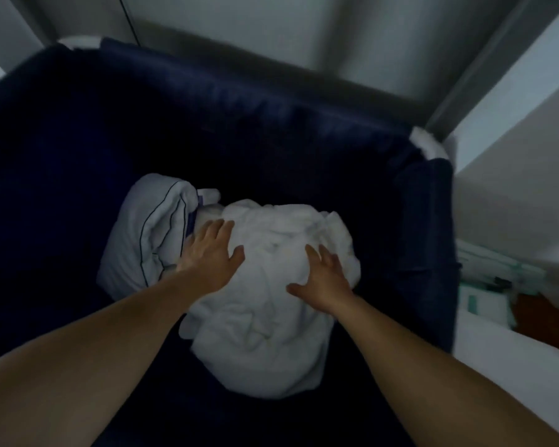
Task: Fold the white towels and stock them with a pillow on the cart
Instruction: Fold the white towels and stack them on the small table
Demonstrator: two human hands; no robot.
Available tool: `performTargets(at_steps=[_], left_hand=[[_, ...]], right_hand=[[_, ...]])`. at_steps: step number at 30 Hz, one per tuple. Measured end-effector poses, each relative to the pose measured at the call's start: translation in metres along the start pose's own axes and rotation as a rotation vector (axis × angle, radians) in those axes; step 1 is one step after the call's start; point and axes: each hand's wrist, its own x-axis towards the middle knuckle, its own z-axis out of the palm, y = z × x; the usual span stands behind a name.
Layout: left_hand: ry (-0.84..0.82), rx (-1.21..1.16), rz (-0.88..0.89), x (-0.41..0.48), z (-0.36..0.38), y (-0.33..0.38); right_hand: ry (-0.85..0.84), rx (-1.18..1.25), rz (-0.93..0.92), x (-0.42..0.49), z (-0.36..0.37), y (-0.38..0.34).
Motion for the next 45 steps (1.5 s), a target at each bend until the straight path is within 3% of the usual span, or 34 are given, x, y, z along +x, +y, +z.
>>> performTargets(at_steps=[4,10,15,19,24,31,36,41,45], left_hand=[[-0.153,-0.039,0.04,0.052,0.051,-0.04],[-0.25,-0.108,0.099,0.094,0.106,-0.047],[-0.281,-0.151,0.137,0.114,0.121,-0.04],[-0.282,-0.158,0.15,0.116,0.121,-0.036],[-0.377,-0.212,0.148,0.102,0.094,-0.026],[-0.541,-0.186,0.196,0.064,0.02,0.008],[-0.551,-0.166,0.304,0.001,-0.052,0.053],[-0.523,-0.306,0.347,-0.073,-0.114,0.105],[-0.286,-0.58,0.332,-0.127,-0.145,0.161]], right_hand=[[-0.082,0.107,0.214,0.076,0.037,0.02],[-0.094,0.204,0.355,0.137,0.073,0.041],[0.053,0.166,0.382,0.152,0.101,0.036],[0.223,-0.01,0.305,0.147,0.104,0.027],[0.177,0.057,0.203,0.113,0.087,0.01],[0.251,0.137,0.015,0.029,0.023,-0.017],[0.385,0.495,-0.203,-0.063,-0.046,-0.036],[0.482,0.758,-0.347,-0.162,-0.118,-0.051],[0.508,1.068,-0.472,-0.234,-0.166,-0.066]])
